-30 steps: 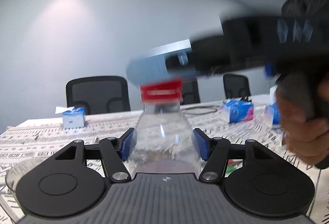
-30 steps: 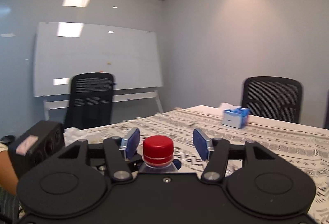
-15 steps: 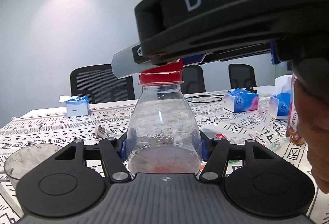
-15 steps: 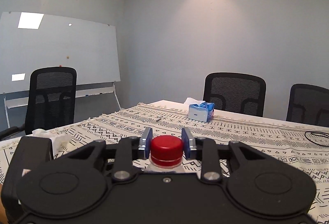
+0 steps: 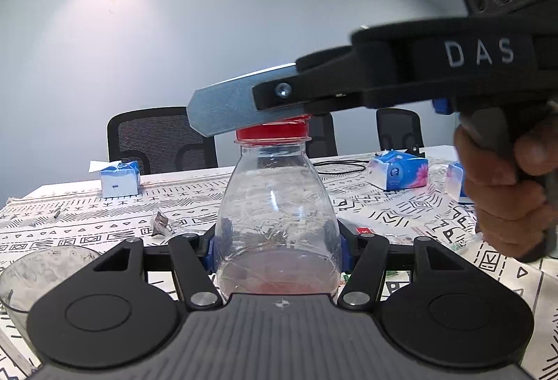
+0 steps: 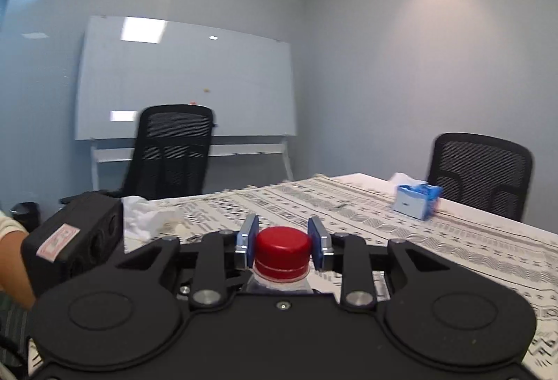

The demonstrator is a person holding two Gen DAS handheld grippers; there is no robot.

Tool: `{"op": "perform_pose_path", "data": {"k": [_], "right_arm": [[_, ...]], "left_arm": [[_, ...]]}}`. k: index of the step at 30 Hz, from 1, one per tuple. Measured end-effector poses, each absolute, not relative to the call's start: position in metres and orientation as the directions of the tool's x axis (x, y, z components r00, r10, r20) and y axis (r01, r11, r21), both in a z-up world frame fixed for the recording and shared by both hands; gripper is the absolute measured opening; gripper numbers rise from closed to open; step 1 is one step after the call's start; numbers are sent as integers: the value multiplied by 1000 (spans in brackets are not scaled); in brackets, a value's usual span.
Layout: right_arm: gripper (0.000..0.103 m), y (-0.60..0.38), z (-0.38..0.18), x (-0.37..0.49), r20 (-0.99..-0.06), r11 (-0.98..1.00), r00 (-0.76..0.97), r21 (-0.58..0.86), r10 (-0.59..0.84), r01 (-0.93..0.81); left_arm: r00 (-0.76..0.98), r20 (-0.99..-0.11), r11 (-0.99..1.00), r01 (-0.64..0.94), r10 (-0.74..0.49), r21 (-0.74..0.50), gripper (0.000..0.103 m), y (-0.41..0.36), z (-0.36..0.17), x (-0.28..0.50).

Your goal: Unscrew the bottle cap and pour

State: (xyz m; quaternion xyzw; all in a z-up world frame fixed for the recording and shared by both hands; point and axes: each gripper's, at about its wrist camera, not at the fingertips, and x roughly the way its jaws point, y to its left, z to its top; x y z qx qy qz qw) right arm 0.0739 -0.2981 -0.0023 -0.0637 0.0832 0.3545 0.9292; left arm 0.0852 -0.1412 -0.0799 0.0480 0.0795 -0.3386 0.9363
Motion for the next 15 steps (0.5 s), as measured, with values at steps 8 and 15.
{"op": "perform_pose_path", "data": {"k": [8,15], "right_arm": [[32,-326,-3,96,-178,552,548,-30,817,-833],[58,-291,8,65,-181,836,823,-8,539,-549]], "left_arm": [[745,-178,750,660,-643,49,57,-142,-81,87],[769,-170,772,632,-616,67,58,-144,-82,86]]}}
